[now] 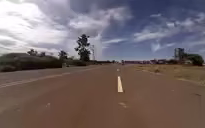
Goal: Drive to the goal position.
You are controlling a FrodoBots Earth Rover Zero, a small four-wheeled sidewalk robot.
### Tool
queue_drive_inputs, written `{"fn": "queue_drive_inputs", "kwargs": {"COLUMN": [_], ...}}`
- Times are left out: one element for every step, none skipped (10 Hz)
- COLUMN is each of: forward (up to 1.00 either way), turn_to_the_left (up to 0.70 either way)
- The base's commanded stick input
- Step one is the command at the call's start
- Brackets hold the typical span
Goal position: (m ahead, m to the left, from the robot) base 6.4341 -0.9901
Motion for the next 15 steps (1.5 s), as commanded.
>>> {"fn": "queue_drive_inputs", "kwargs": {"forward": [1.0,1.0,1.0,1.0,1.0,1.0,1.0,1.0,1.0,1.0,1.0,1.0,1.0,1.0,1.0], "turn_to_the_left": [-0.4,-0.4,-0.4,-0.3,-0.17,-0.05,0.0,0.0,0.0,0.0,0.0,0.0,0.0,0.0,0.0]}}
